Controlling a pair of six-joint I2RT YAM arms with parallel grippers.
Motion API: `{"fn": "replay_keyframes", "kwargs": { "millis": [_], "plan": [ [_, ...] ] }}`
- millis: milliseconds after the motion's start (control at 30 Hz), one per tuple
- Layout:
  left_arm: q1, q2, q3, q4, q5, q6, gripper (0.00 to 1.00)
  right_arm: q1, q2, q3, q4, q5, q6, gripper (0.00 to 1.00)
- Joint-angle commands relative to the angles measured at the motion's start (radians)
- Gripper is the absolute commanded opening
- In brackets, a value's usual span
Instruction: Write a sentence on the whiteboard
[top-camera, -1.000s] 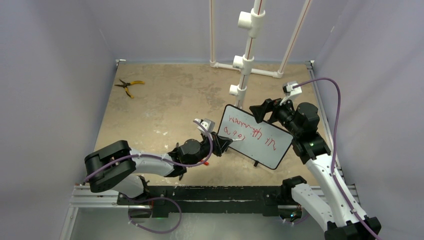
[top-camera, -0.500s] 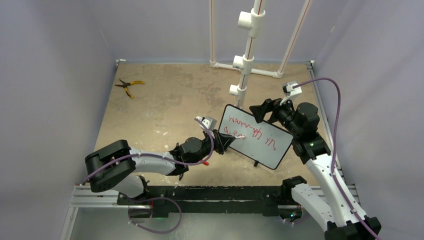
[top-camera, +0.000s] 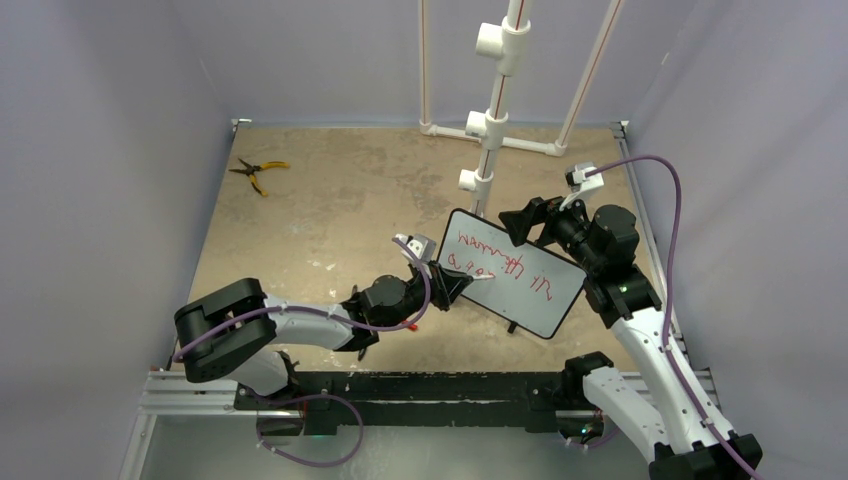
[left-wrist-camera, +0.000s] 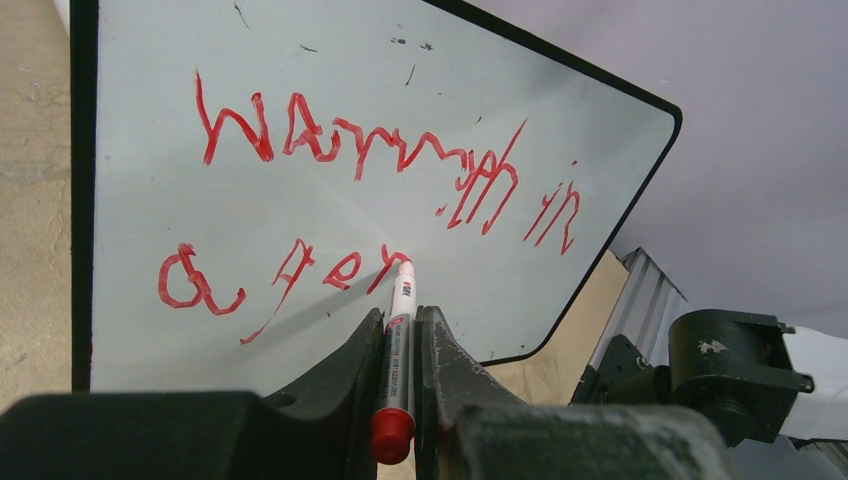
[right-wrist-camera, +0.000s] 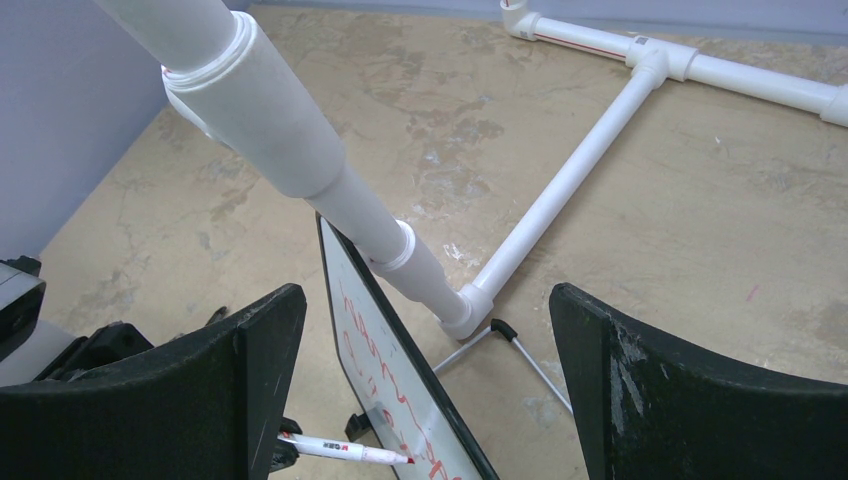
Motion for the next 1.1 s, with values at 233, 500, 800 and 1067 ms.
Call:
{"fn": "replay_keyframes", "kwargs": {
  "millis": [233, 500, 800, 1067],
  "plan": [
    [-0.015, 0.002, -0.031, 0.022, -0.024, -0.01, 0.0, 0.005, -0.004, 0.005, 0.018, 0.01, -0.011, 0.94],
    [-0.018, -0.007, -0.04, 0.021, -0.034, -0.013, 0.0, 0.004, 0.0, 0.008, 0.018, 0.012, -0.012, 0.94],
    [-0.019, -0.061, -0.008, -0.005, -0.036, 0.003, 0.0, 0.005, -0.003, 0.008, 0.017, 0.015, -0.012, 0.94],
    [-0.021, -0.059, 0.021, -0.02, -0.031, 0.009, 0.0, 0.005, -0.003, 0.007, 0.019, 0.015, -0.012, 0.94]
  ]
}}
